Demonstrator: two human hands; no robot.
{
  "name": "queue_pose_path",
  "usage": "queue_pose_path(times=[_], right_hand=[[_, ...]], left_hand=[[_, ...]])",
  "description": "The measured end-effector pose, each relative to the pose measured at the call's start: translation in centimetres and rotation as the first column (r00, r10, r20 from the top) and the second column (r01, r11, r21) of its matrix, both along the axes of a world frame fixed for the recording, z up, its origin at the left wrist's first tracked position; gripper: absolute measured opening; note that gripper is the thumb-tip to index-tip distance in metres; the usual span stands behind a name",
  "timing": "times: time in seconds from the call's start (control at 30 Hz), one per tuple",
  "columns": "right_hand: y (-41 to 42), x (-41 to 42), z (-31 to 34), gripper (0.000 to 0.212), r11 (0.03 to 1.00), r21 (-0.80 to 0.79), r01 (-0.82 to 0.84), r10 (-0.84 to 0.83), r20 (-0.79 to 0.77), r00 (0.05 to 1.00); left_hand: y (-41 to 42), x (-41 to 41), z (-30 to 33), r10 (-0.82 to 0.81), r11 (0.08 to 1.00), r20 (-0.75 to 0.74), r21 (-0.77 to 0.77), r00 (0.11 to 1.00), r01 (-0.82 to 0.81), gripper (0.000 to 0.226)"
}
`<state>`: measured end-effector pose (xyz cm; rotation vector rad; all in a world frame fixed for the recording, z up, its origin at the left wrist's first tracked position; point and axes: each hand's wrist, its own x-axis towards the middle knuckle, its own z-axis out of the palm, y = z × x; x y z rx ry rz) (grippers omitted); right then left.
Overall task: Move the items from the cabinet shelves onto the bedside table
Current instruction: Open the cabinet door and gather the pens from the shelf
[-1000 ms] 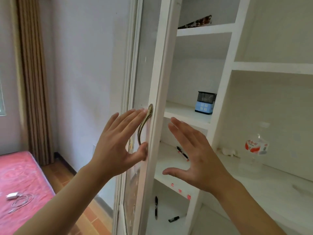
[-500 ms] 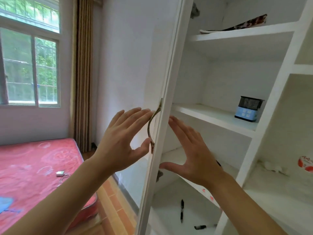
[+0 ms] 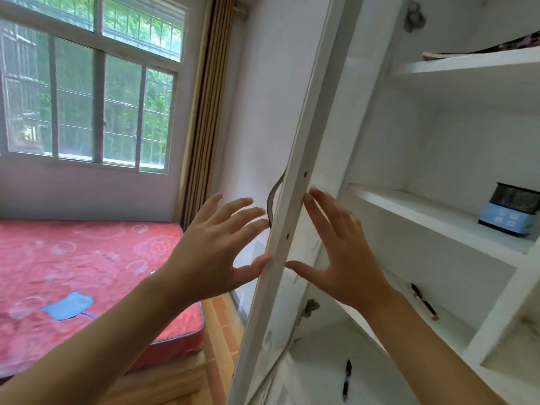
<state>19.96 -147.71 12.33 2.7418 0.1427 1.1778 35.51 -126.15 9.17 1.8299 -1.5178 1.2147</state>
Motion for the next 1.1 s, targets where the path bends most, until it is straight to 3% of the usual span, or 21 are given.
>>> queue_pose_path(times=[0.27, 0.67, 1.1], right_hand=[[-0.3, 3.5, 0.1, 0.102, 0.998, -0.062, -0.024, 0.023, -0.004, 1.000], [0.3, 9.0, 0.3, 0.093, 0.997, -0.078, -0.014, 0.008, -0.080, 0.997], [-0.8, 13.0, -1.6, 0.089, 0.988, -0.086, 0.129, -0.142, -0.165, 0.976]], left_hand=[[1.8, 1.9, -0.2, 0.097, 0.995, 0.021, 0.011, 0.995, -0.098, 0.049], [2.9, 6.9, -1.5, 0.247, 0.967, -0.073, 0.090, 0.966, -0.240, 0.066], [3.5, 12.7, -4.0, 0.244, 0.961, -0.152, 0.171, 0.958, -0.217, 0.058]])
